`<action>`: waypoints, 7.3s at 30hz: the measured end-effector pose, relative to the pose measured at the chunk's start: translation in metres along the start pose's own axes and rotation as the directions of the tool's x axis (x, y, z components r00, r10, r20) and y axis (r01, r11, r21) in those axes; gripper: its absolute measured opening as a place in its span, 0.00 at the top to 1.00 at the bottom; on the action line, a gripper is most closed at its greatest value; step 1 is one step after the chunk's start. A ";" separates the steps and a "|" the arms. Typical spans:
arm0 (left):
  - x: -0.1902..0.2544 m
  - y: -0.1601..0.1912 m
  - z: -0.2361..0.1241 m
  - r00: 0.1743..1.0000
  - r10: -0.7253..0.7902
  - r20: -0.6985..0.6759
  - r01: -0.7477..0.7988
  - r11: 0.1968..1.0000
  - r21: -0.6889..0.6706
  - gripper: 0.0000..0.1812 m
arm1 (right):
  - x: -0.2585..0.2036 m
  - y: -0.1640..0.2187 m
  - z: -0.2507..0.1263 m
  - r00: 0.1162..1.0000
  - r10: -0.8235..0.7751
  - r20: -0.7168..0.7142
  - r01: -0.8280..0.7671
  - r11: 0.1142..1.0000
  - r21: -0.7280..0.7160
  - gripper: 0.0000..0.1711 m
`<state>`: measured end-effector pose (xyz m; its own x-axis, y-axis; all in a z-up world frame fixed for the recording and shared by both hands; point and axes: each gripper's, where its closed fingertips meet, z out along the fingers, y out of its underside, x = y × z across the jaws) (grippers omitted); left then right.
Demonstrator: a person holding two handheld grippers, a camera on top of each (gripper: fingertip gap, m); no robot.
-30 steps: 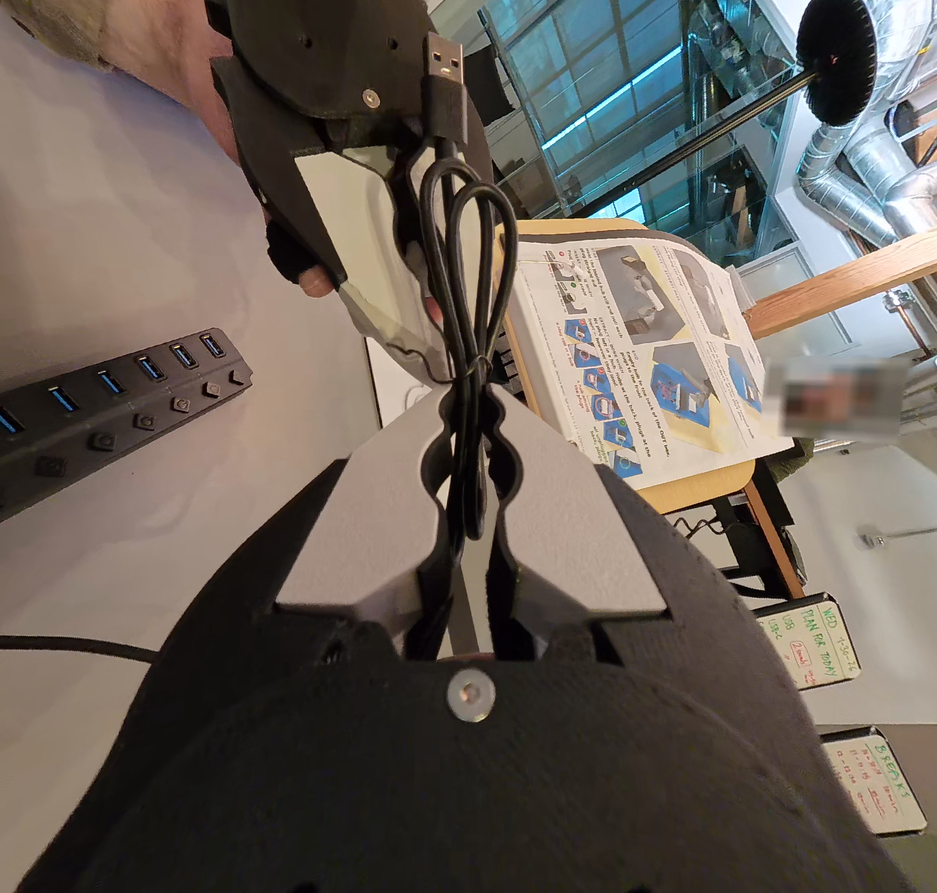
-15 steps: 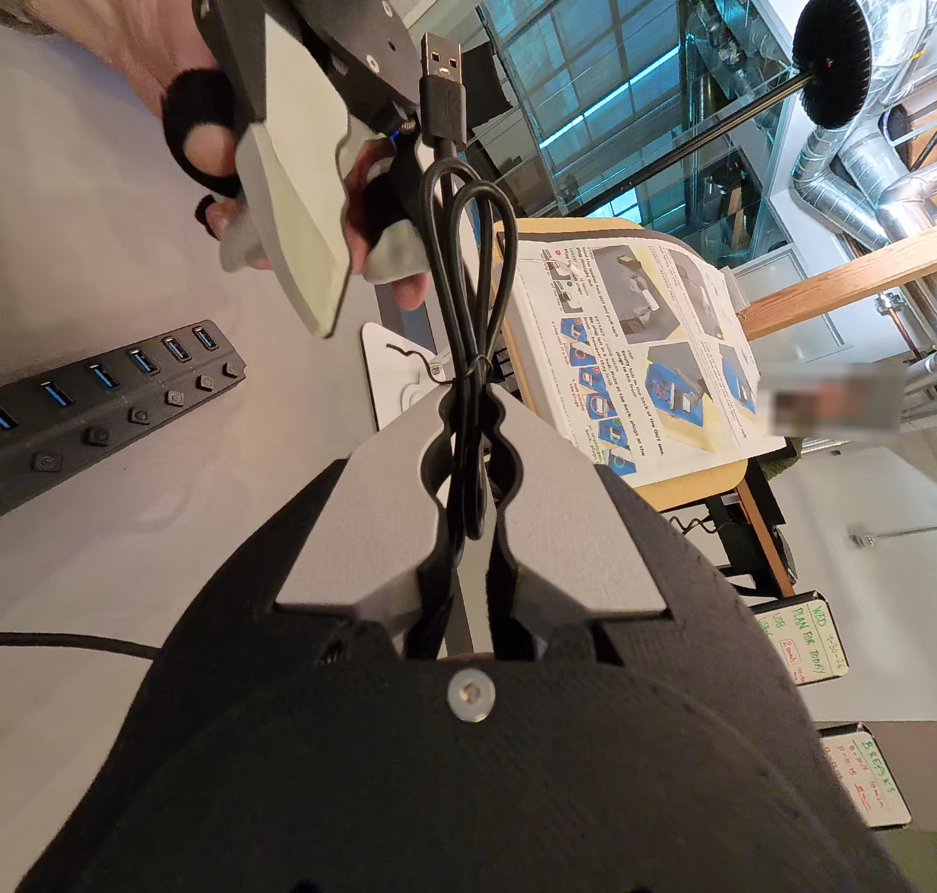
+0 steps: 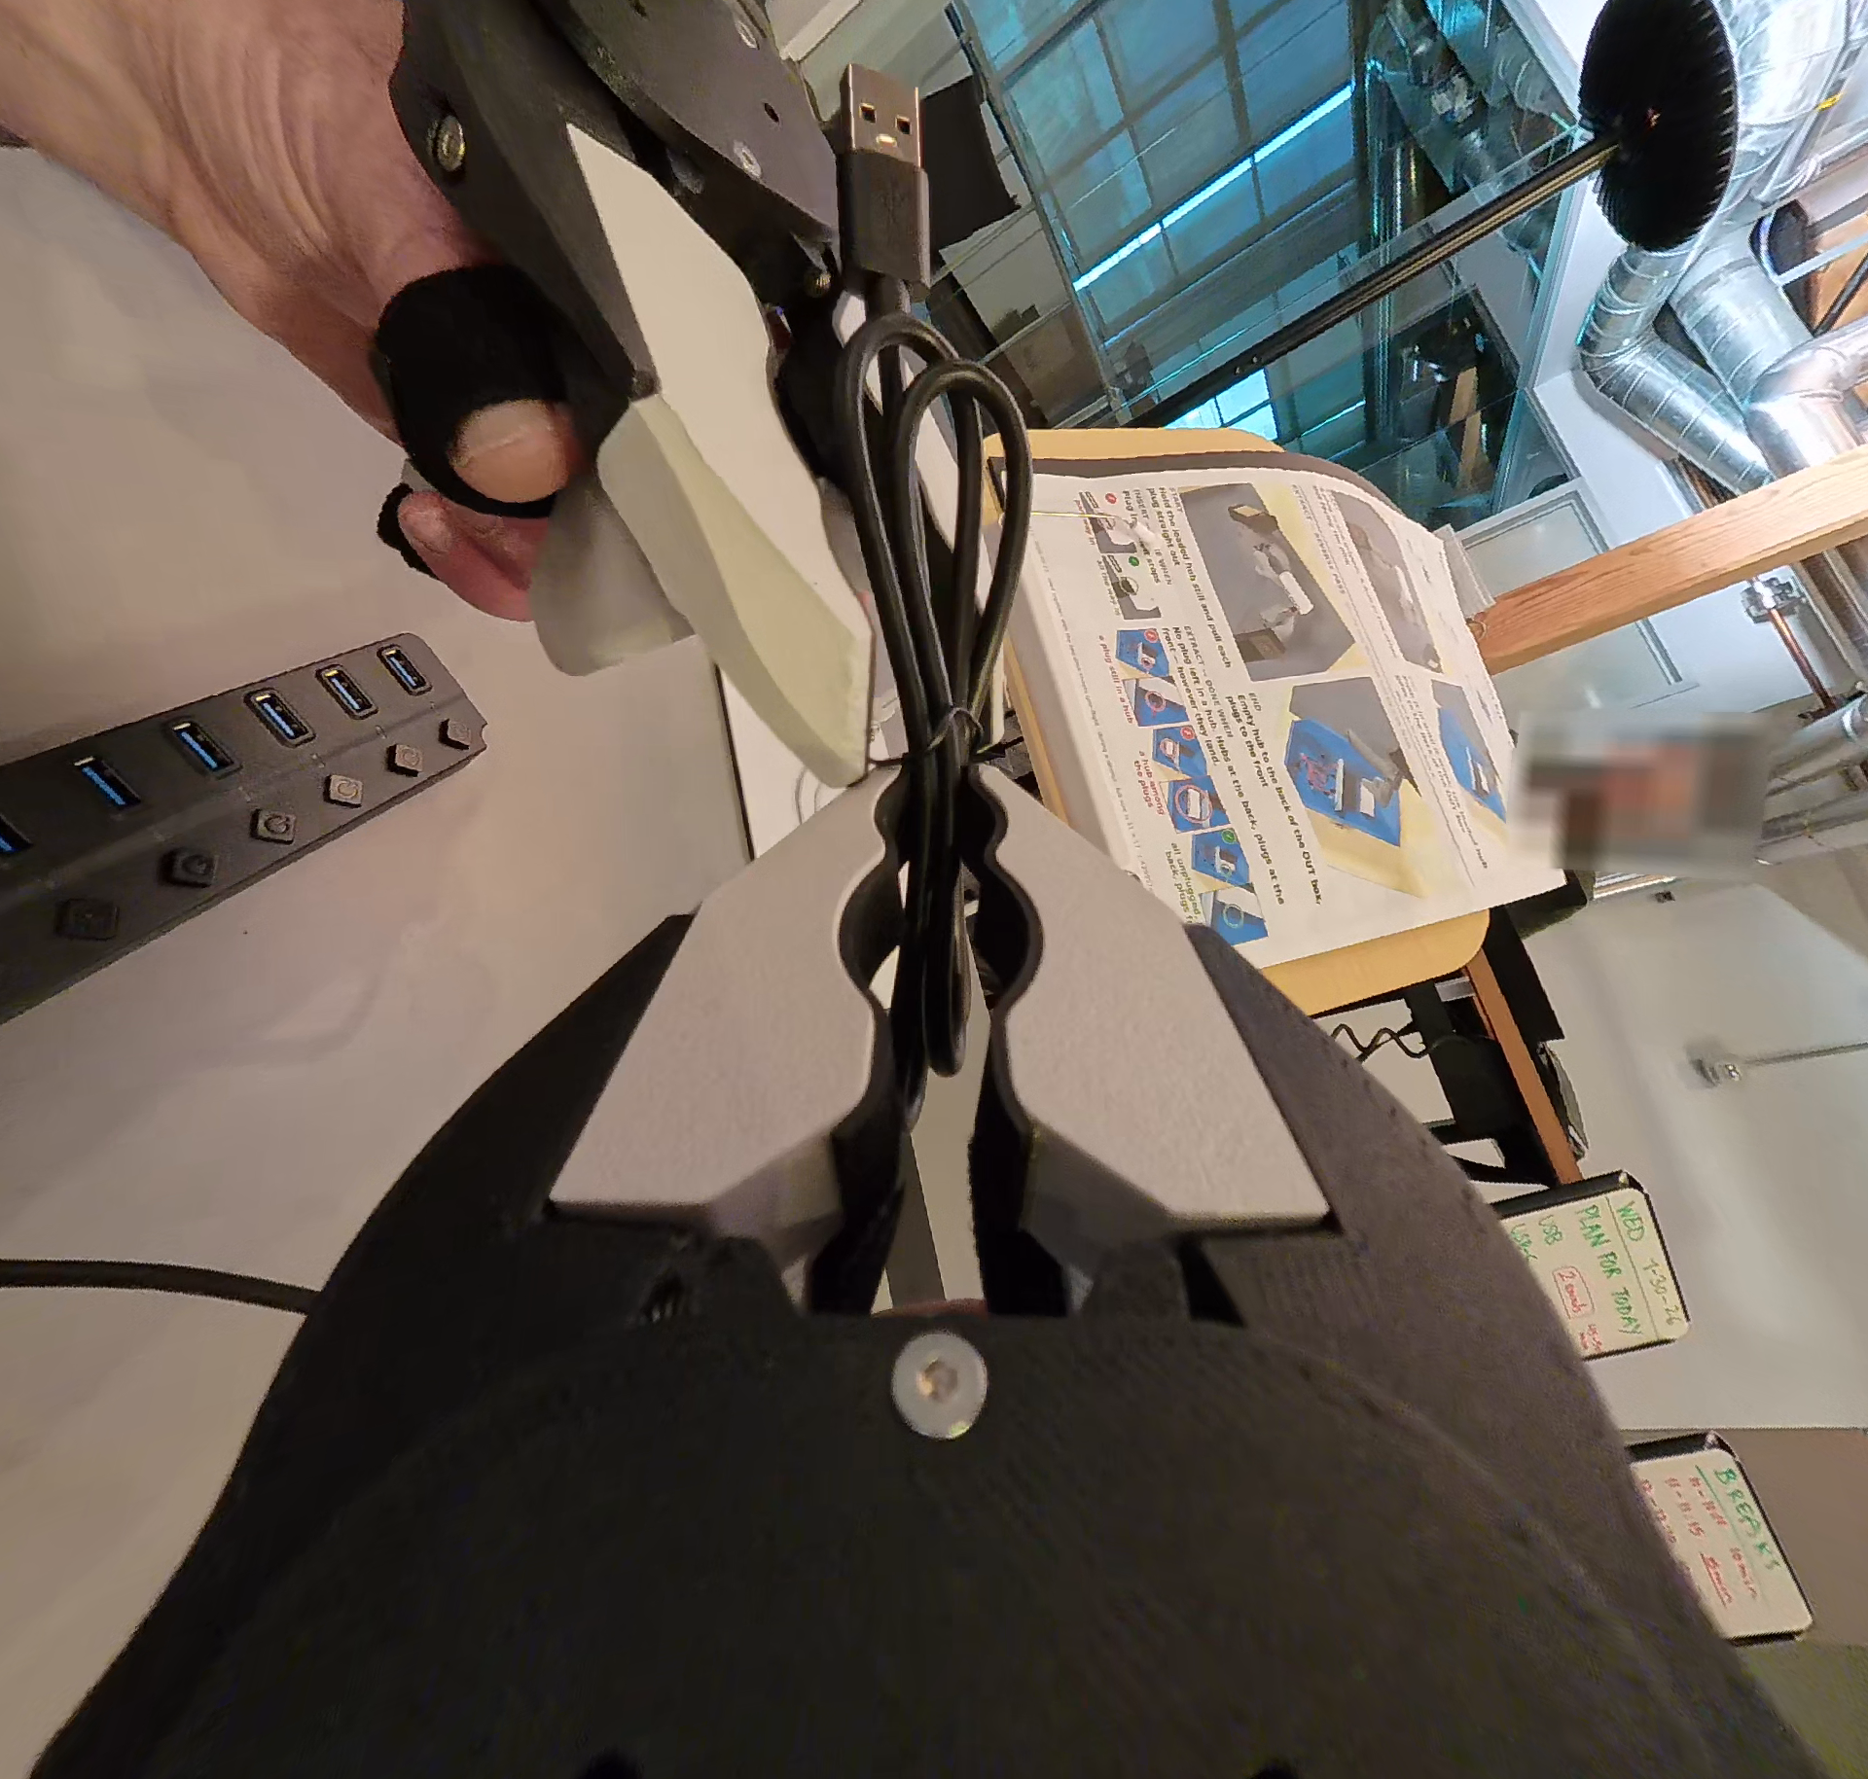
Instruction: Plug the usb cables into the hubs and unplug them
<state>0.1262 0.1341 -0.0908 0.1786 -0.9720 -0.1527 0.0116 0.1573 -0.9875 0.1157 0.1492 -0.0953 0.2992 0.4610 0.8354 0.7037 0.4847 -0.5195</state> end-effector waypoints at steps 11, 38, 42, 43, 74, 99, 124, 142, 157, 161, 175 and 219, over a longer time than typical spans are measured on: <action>0.004 0.002 -0.001 1.000 0.027 -0.005 -0.027 1.000 -0.005 0.91 | 0.000 0.001 0.000 1.000 0.010 0.000 -0.010 1.000 0.000 0.98; 0.020 0.001 -0.002 0.896 0.384 -0.221 -0.402 0.914 -0.044 0.68 | -0.019 -0.008 -0.003 0.991 0.020 0.135 -0.029 0.997 0.065 0.98; 0.020 0.008 -0.002 0.878 0.403 -0.256 -0.433 0.899 -0.070 0.73 | -0.022 -0.011 -0.004 0.986 0.034 0.163 -0.049 0.995 0.090 0.98; 0.019 0.009 -0.002 0.875 0.407 -0.261 -0.439 0.895 -0.077 0.77 | -0.022 -0.012 -0.005 0.986 0.037 0.165 -0.053 0.994 0.093 0.98; 0.002 0.015 0.005 0.944 0.327 -0.041 -0.329 0.936 -0.122 0.90 | -0.004 0.007 -0.002 0.991 0.099 0.086 -0.101 0.995 0.025 0.97; 0.009 0.005 -0.006 0.938 0.315 -0.145 -0.323 0.946 -0.035 0.72 | -0.016 0.000 -0.006 0.967 0.152 0.202 -0.170 0.983 0.075 0.98; 0.018 0.015 0.001 0.917 0.315 -0.243 -0.347 0.933 -0.098 0.86 | -0.027 0.001 -0.007 0.943 0.172 0.283 -0.204 0.975 0.087 0.98; 0.004 0.029 0.006 0.994 -0.050 -0.097 0.030 0.981 -0.194 0.90 | -0.027 0.017 0.003 0.850 0.406 0.335 -0.458 0.885 0.090 0.97; -0.004 0.014 0.007 0.996 -0.088 -0.010 0.087 0.992 -0.087 0.99 | -0.010 0.012 0.003 0.827 0.483 0.288 -0.536 0.831 0.147 0.98; -0.006 0.012 0.008 0.998 -0.058 0.037 0.061 0.995 -0.079 1.00 | -0.005 0.013 0.003 0.835 0.486 0.257 -0.531 0.835 0.145 0.98; -0.005 0.013 0.004 0.995 0.017 0.100 -0.008 0.996 -0.094 0.92 | -0.005 0.011 0.001 0.831 0.484 0.273 -0.531 0.837 0.134 0.98; -0.008 0.013 0.004 0.990 -0.016 0.138 0.031 0.994 -0.105 0.99 | -0.004 0.012 0.005 0.881 0.429 0.202 -0.454 0.885 0.101 0.98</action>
<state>0.1292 0.1448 -0.1025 0.3129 -0.9409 -0.1298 -0.0867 0.1078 -0.9904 0.1196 0.1565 -0.1058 0.4350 0.7637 0.4770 0.4217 0.2952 -0.8573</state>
